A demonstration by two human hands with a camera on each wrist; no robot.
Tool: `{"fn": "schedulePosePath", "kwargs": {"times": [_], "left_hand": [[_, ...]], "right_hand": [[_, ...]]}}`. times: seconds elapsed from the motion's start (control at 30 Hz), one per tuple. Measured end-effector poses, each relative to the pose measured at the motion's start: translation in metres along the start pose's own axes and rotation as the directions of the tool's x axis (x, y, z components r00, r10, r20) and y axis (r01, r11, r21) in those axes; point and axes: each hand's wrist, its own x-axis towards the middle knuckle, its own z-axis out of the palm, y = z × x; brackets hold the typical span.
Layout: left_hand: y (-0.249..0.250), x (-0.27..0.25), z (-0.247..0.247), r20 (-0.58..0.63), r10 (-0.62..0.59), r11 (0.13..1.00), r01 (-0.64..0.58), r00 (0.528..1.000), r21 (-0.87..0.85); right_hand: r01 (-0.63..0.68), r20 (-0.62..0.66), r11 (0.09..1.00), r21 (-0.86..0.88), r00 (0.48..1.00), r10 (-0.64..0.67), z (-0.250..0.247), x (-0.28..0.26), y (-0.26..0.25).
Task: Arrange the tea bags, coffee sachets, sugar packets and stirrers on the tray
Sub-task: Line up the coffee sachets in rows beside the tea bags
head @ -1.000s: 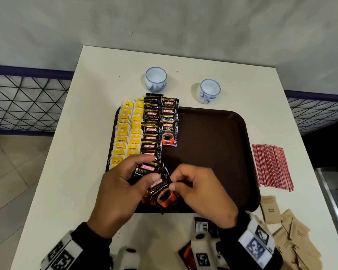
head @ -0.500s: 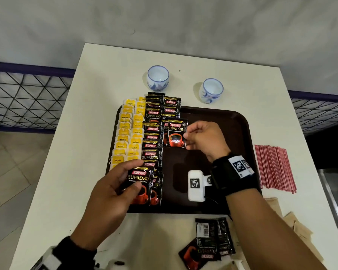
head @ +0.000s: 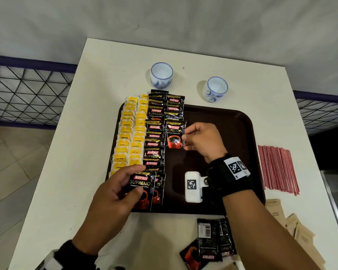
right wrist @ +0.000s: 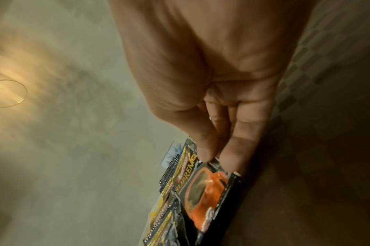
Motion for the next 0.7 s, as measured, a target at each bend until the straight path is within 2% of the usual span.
{"fn": "schedulePosePath", "kwargs": {"times": [0.7], "left_hand": [[-0.0021, -0.0017, 0.0009, 0.012, -0.012, 0.999, 0.012, 1.000, -0.033]], "right_hand": [[0.014, -0.085, 0.988, -0.151, 0.996, -0.027, 0.0062, 0.0024, 0.0065]]}}
